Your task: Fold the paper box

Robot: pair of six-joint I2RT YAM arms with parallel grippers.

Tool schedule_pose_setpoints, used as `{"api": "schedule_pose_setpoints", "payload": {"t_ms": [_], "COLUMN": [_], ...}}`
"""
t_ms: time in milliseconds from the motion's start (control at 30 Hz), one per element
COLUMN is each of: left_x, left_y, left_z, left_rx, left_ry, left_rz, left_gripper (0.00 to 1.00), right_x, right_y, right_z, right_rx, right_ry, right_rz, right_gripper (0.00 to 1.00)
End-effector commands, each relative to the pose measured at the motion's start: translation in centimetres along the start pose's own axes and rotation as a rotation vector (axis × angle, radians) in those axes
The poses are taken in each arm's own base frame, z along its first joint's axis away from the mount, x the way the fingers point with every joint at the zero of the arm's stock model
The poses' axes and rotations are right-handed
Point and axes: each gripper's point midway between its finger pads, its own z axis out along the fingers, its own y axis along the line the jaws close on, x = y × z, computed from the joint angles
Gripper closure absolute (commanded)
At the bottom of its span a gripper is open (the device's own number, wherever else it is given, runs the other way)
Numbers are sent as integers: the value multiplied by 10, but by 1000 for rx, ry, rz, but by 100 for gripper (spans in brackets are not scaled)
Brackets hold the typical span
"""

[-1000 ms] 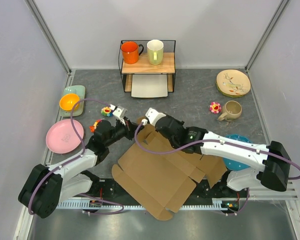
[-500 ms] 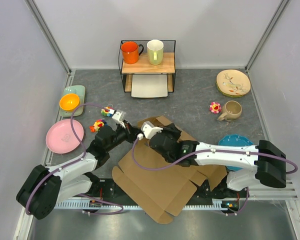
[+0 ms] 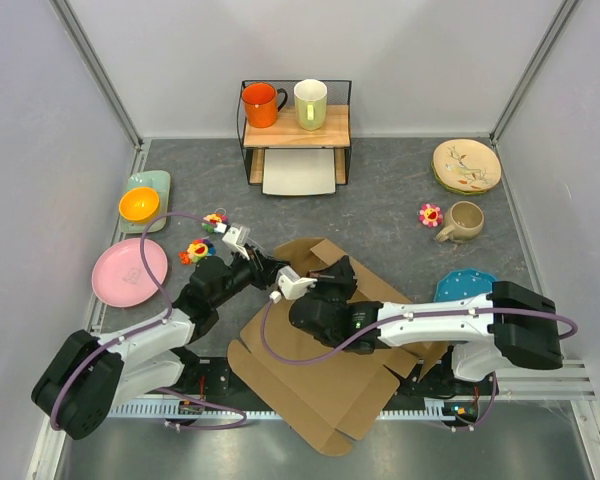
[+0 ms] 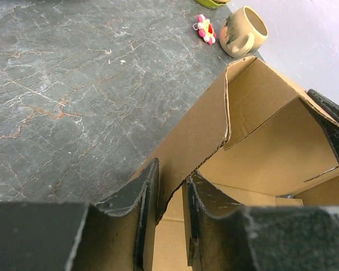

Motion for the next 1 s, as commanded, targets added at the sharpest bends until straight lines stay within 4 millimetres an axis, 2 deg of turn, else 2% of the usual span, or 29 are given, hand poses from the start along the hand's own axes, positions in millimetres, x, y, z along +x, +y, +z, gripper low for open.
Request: {"api": "schedule_pose_setpoints", "payload": {"t_ms": [0, 233, 300, 467, 733, 967], "left_x": [1, -2, -10, -28, -44, -68], "left_y": [-6, -8, -9, -13, 0, 9], "left_z": [3, 11, 15, 25, 28, 23], "left_rx": [23, 39, 41, 44, -33, -82], "left_ry": [13, -12, -35, -51, -105, -155], "left_rz": [-20, -47, -24, 56, 98, 155], "left_gripper": [70, 71, 71, 71, 71, 73], "right_x": [10, 11, 9, -7, -3, -32], "right_y": [22, 29, 28, 13, 4, -25], "right_z": [-3, -8, -6, 2, 21, 28], "right_rx": [-6, 5, 18, 71, 137, 181], "right_ry": [15, 10, 6, 2, 50, 24], "right_rz": [-84, -84, -93, -111, -86, -43], "right_gripper": [100, 99, 100, 100, 100, 100]}}
